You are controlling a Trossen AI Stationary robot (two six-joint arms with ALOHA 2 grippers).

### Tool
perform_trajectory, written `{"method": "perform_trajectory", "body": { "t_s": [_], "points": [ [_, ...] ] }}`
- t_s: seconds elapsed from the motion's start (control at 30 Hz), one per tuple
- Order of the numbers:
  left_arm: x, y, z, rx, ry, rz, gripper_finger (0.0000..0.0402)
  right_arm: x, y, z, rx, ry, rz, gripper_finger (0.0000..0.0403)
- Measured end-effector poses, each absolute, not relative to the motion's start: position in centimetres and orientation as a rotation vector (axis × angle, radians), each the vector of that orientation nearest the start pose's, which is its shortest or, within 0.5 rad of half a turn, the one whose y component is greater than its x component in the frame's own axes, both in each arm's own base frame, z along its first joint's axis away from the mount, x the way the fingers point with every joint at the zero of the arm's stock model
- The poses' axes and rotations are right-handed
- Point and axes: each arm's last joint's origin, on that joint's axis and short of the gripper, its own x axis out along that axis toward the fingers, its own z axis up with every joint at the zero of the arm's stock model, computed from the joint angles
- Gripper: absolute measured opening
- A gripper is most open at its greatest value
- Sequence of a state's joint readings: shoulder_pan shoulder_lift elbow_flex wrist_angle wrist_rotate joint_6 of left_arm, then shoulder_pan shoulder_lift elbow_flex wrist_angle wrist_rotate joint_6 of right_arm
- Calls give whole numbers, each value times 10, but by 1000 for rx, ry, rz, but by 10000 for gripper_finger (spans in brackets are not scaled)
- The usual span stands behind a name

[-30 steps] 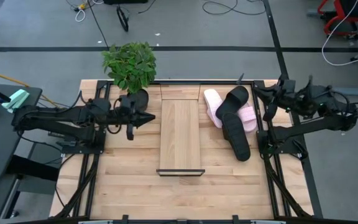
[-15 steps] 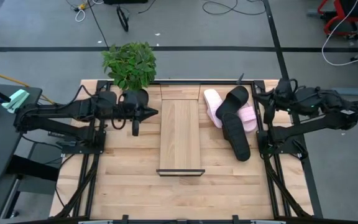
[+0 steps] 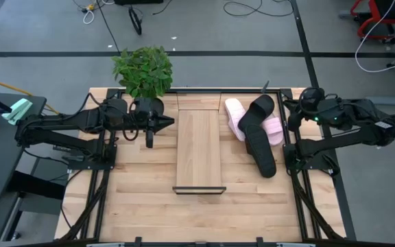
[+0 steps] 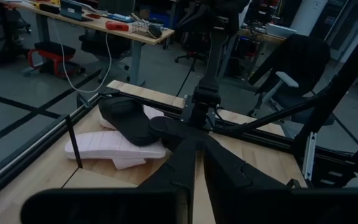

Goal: Pick and place slides into the shelf
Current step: Put the black slipper on the shelf

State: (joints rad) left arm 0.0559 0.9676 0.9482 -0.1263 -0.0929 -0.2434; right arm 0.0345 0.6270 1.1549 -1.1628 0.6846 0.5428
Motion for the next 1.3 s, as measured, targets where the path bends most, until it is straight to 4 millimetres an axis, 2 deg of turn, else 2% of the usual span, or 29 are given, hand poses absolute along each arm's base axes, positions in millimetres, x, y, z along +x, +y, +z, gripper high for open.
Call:
{"method": "perform_trajectory", "body": {
  "t_s": [0.13,0.3,0.57,0.73,0.87,1.17,1.3],
  "points": [
    [211,15,362,-241,128,166,30,60,-16,380,284,415,-775,43],
    [211,15,362,-236,128,166,23,60,-17,380,372,363,-822,43],
    [211,15,362,-235,129,166,33,61,-17,380,420,350,-833,43],
    [211,15,362,-220,130,165,36,61,-17,379,426,355,-822,43],
    [211,15,362,-209,131,165,30,63,-15,378,389,427,-746,43],
    [211,19,361,-210,138,186,22,82,-13,367,344,604,-731,25],
    [211,19,359,-210,156,188,28,95,-12,368,321,607,-698,20]
  ]
}}
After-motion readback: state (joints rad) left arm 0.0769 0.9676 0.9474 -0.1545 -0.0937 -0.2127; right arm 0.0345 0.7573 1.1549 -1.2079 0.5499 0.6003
